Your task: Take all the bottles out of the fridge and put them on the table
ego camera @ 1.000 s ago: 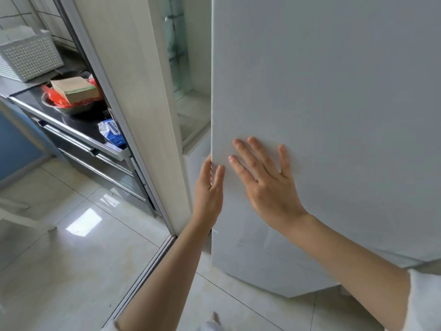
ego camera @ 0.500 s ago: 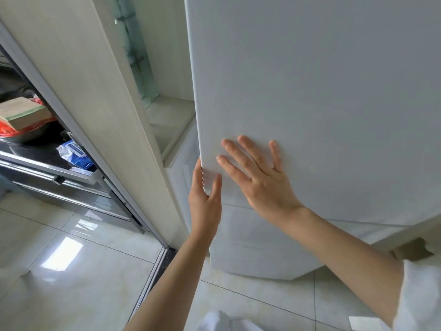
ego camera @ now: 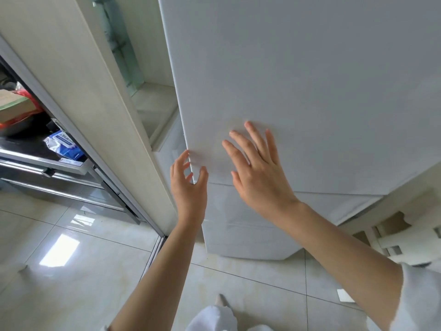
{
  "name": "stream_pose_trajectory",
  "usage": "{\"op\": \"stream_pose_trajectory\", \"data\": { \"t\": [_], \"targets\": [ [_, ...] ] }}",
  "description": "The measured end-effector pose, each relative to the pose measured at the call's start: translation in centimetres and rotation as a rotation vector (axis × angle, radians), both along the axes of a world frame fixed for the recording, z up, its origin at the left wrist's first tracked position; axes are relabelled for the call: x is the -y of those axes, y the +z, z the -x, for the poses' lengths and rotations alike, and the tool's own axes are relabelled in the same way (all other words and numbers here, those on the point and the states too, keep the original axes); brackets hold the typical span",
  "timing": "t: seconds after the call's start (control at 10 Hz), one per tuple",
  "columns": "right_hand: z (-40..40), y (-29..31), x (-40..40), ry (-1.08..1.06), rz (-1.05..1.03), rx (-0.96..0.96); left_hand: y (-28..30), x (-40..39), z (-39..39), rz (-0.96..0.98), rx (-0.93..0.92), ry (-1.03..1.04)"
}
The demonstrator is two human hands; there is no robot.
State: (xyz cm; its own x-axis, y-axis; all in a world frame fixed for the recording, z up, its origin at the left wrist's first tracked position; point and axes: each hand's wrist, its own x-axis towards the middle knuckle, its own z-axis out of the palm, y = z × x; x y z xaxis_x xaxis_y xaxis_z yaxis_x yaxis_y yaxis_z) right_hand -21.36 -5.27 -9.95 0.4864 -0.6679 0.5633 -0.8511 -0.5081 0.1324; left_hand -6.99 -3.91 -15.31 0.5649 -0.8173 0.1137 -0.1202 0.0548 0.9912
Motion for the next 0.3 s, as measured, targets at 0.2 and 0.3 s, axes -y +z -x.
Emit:
{"op": "stream_pose_trajectory", "data": {
  "t": [0.2,0.3],
  "targets": [
    [4.8,-1.6,-5.0,-0.006,-0.202,0.111,-1.2,-6.0,2.7,-0.023,0.045,-0.066],
    [7.6,-2.6,-8.5,0.023,-0.234,0.167,-1.9,-9.9,5.1,-0.042,0.047,-0.056]
  ]
}}
